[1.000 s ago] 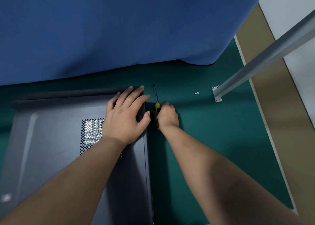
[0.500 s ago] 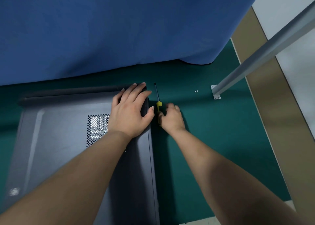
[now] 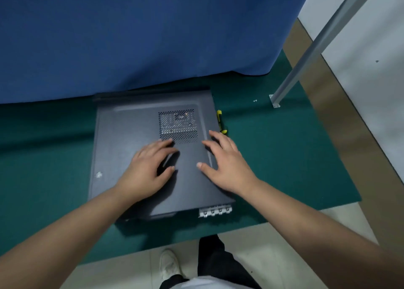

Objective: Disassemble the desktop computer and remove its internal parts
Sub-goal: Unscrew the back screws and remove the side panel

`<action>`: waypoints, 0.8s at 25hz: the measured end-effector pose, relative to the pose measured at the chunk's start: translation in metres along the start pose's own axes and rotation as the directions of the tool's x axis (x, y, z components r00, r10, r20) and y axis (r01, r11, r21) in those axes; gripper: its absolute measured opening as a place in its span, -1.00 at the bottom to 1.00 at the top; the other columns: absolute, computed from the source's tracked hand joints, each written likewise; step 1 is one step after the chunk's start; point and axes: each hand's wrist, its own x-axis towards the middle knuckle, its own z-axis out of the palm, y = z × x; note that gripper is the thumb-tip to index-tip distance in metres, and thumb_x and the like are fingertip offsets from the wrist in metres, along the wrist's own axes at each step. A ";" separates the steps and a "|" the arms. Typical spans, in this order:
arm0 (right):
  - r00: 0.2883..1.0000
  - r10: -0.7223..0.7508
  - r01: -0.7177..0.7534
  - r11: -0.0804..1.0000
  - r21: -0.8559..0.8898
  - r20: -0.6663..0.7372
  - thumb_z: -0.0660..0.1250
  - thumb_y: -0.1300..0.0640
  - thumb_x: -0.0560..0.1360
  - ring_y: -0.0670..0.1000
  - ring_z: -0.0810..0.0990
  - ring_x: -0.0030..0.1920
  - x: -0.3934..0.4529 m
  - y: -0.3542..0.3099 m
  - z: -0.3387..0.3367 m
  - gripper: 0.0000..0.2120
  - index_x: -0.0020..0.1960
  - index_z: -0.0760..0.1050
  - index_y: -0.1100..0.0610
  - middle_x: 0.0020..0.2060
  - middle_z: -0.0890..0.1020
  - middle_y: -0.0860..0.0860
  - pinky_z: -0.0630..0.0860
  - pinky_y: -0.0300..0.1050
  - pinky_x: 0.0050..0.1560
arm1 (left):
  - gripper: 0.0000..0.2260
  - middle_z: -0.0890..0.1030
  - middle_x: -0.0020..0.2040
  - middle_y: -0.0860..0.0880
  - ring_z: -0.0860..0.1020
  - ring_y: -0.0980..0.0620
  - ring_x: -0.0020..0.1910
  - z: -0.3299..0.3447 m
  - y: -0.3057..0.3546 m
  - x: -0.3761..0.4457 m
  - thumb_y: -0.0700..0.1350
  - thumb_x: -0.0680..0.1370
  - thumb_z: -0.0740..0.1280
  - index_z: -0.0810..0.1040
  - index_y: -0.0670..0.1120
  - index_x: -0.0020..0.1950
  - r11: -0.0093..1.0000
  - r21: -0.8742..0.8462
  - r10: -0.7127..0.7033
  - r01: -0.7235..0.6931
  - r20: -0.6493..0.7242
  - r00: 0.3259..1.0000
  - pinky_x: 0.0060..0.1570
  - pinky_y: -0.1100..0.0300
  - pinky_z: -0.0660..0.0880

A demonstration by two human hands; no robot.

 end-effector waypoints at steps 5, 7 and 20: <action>0.969 -0.106 0.180 0.921 -0.346 0.223 0.13 -0.56 0.41 0.14 -0.31 0.62 -0.054 -0.041 0.050 -0.02 0.65 -0.10 -0.14 0.64 -0.25 -0.06 -0.27 0.31 0.57 | -0.21 -0.20 0.67 0.20 -0.23 -0.13 0.65 -0.003 -0.028 -0.102 0.56 0.46 0.06 -0.01 0.31 0.63 0.948 0.317 -0.086 0.022 0.190 0.978 0.54 -0.35 -0.20; 0.970 -0.066 0.177 0.853 -0.492 0.235 0.16 -0.57 0.38 0.25 -0.41 0.58 -0.057 -0.047 0.067 0.05 0.64 -0.26 -0.17 0.61 -0.37 -0.03 -0.34 0.47 0.48 | -0.13 -0.36 0.63 0.21 -0.33 -0.21 0.62 -0.001 -0.033 -0.116 0.57 0.43 0.10 -0.26 0.37 0.60 0.908 0.418 -0.124 0.026 0.208 0.970 0.47 -0.46 -0.26; 0.997 0.031 0.019 0.777 -0.629 0.068 0.02 -0.65 0.32 0.43 -0.35 0.55 -0.050 -0.040 0.074 0.03 0.55 -0.45 -0.32 0.62 -0.33 0.08 -0.21 0.59 0.40 | -0.11 -0.27 0.67 -0.01 -0.20 -0.42 0.61 0.019 -0.033 -0.118 0.50 0.50 0.14 -0.40 0.32 0.57 0.828 0.537 -0.184 0.162 -0.012 0.983 0.39 -0.58 -0.17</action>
